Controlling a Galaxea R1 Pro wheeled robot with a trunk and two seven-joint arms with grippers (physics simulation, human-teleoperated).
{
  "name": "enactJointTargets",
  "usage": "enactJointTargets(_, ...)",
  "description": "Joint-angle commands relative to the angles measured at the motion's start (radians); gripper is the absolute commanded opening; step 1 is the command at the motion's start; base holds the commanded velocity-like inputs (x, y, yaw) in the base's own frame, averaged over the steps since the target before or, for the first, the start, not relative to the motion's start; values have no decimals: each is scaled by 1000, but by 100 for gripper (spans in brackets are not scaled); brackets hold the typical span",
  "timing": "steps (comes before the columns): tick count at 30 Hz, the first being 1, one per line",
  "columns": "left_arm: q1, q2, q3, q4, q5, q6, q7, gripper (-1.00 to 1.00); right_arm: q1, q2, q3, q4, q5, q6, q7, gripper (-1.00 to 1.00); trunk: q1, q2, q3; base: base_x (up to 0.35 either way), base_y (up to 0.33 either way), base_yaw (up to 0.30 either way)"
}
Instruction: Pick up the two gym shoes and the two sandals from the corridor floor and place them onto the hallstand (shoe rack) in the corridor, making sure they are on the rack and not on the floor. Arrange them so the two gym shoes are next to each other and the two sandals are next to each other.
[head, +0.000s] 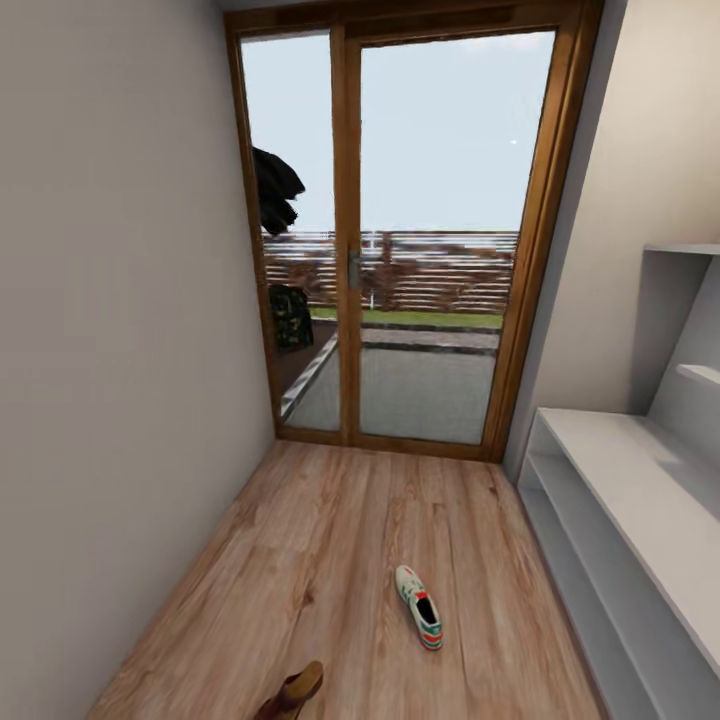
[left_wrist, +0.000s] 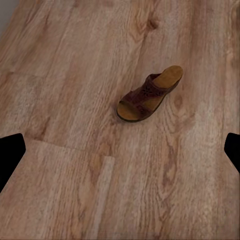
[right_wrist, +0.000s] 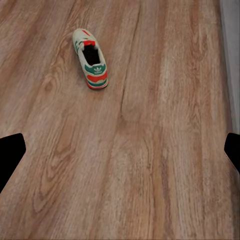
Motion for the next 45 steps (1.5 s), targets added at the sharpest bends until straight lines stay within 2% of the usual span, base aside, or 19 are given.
enactJointTargets(1,-1,0,2,1,0,-3,0,100,-1,0,0,0,0,-3,0,100,0,0,0,280,-167,0)
enactJointTargets(14,-1,0,2,-1,0,-4,0,100,-1,0,0,-4,-2,-3,0,100,0,0,5,280,-167,0)
enactJointTargets(22,-1,0,2,-1,0,-4,0,100,-1,0,-3,-5,-3,-3,0,100,0,0,-3,280,-167,0)
enactJointTargets(35,-1,0,2,-1,0,-4,0,100,-1,0,-3,-6,-3,-3,-1,100,0,0,-4,280,-165,0)
enactJointTargets(45,1,0,2,-2,1,-4,0,100,-1,0,-3,-6,-3,-3,0,100,0,0,-4,50,-18,0)
